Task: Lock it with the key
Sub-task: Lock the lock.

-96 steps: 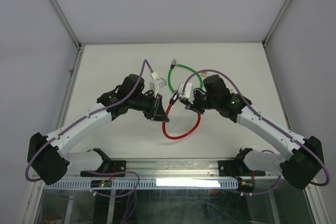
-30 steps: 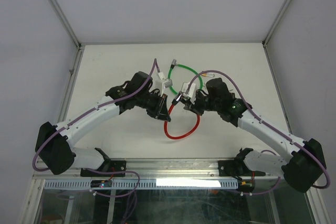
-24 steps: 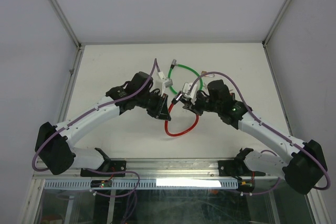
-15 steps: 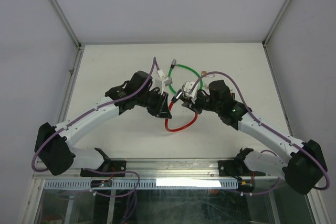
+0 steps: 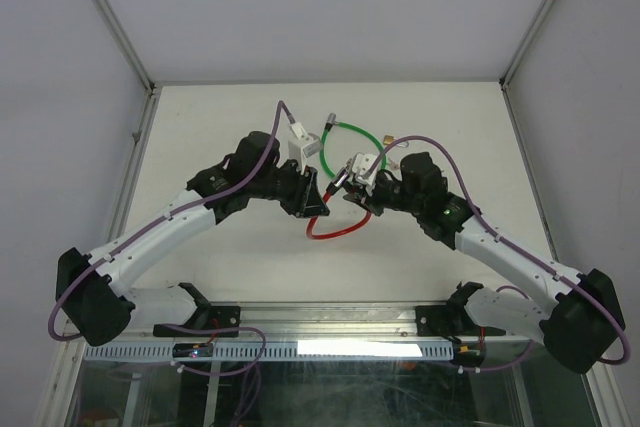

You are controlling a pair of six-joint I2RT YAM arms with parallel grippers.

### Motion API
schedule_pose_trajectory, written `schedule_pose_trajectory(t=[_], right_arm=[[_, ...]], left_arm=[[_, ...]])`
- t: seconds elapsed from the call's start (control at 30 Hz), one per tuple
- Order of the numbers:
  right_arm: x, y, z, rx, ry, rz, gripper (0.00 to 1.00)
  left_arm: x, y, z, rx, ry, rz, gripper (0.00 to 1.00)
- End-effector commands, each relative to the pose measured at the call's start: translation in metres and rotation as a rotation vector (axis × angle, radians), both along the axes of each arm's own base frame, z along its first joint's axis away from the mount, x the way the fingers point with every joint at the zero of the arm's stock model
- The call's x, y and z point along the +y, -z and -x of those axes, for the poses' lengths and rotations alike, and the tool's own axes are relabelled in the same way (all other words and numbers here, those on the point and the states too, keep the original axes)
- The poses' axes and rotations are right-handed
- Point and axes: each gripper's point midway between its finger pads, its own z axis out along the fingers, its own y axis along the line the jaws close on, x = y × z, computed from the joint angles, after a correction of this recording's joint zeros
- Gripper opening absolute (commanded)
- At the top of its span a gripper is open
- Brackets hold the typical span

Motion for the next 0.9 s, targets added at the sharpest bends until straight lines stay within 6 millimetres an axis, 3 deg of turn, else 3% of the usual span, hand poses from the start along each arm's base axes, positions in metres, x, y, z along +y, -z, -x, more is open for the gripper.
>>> schedule_pose_trajectory(t=[0.0,0.43,0.7,0.87], right_arm=[[0.006,-0.025,-0.004,-0.068,-0.003,-0.075,0.0],[0.008,-0.02,0.0,-0.053,-0.032,-0.071,0.0],[0.01,-0.016,0.002,-0.072,-0.046,-0.1,0.0],[0.012,-0.009,0.0,-0.149,-0.053,-0.149,0.0]], left_arm=[[-0.013,-0.036,0.0,-0.093,0.036,0.119,0.3],[-0.017,-0.042,-0.004,-0.084,0.022,0.138,0.3],[-0.02,-0.028,-0.002,-0.019,0.069,0.068,0.01],[-0.021,-0.012,0.0,0.029,0.108,0.005,0.0]])
